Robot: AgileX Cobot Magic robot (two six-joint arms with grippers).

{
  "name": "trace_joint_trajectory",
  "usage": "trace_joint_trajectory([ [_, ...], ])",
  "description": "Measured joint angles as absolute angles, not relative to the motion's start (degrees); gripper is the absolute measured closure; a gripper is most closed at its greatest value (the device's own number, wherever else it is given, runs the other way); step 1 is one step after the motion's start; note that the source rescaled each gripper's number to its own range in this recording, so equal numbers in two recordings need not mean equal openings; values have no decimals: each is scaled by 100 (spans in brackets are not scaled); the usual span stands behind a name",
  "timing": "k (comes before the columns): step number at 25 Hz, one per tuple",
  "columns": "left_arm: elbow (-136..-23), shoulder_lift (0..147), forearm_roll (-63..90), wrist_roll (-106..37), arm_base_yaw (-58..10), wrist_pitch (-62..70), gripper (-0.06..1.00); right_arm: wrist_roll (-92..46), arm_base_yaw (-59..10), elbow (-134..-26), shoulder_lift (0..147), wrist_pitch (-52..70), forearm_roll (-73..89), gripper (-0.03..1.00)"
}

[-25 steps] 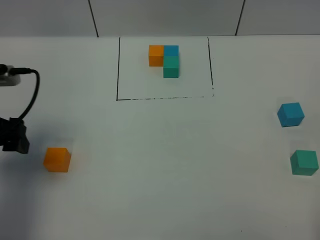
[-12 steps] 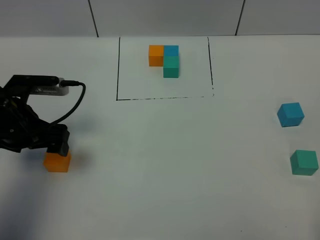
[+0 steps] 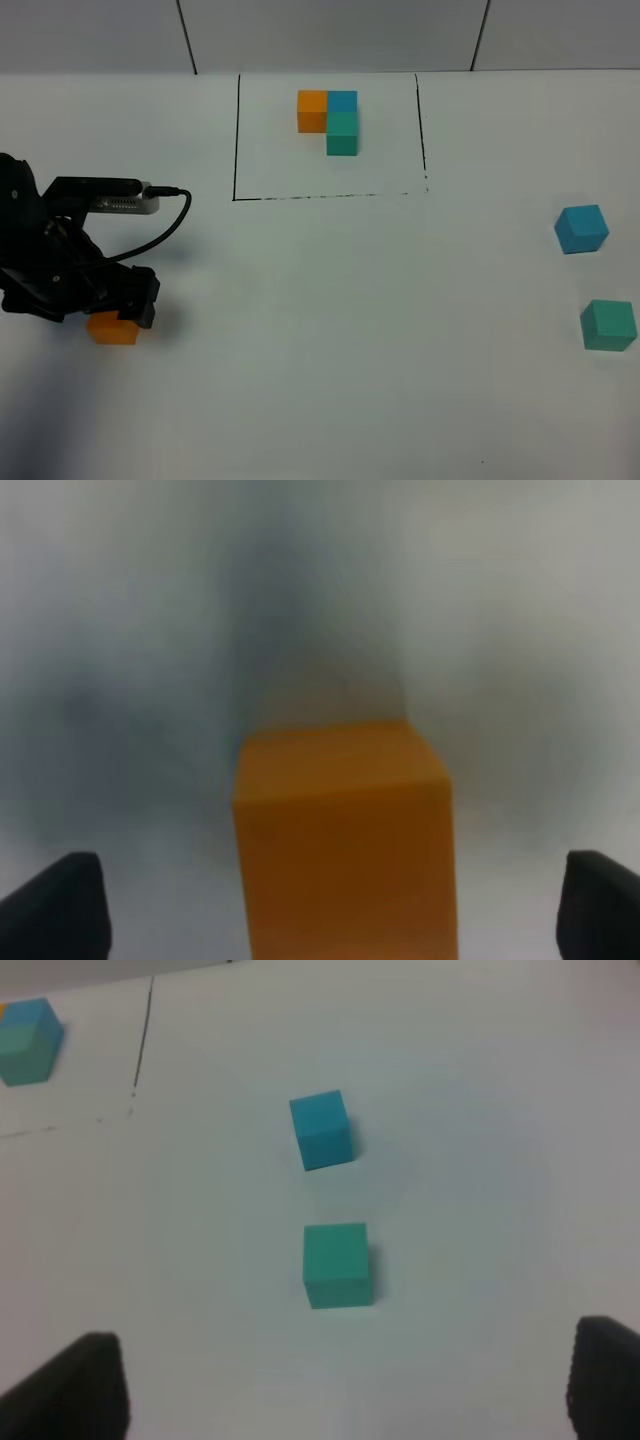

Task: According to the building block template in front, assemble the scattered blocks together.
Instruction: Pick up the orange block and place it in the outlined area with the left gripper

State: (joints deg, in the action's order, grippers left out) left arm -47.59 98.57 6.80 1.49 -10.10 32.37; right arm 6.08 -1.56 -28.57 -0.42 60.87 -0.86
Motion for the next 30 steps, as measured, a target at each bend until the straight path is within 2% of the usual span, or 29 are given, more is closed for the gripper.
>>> trace_joint_trajectory([
  [5, -4661, 10176, 707, 149, -1010, 2986, 7, 608, -156, -2857, -42, 6087, -86, 20],
  [8, -4661, 10308, 707, 171, -1010, 2888, 19, 613, -156, -2857, -42, 6087, -86, 20],
  [11, -4661, 10333, 714, 238, -1014, 2870, 50, 613, -156, -2857, -42, 6087, -86, 20],
  [13, -4661, 10333, 714, 248, -1014, 2870, 84, 613, -156, -2857, -42, 6087, -86, 20],
  [14, -4661, 10333, 714, 248, -1014, 2881, 94, 613, -156, -2857, -42, 6087, -86, 20],
  [21, -5432, 10351, 598, -272, -1415, 3510, 93, 613, -156, -2857, -42, 6087, -86, 20],
  [30, -7974, 11535, -38, -3345, -2716, 5114, 93, 613, -156, -2857, -42, 6087, -86, 20],
])
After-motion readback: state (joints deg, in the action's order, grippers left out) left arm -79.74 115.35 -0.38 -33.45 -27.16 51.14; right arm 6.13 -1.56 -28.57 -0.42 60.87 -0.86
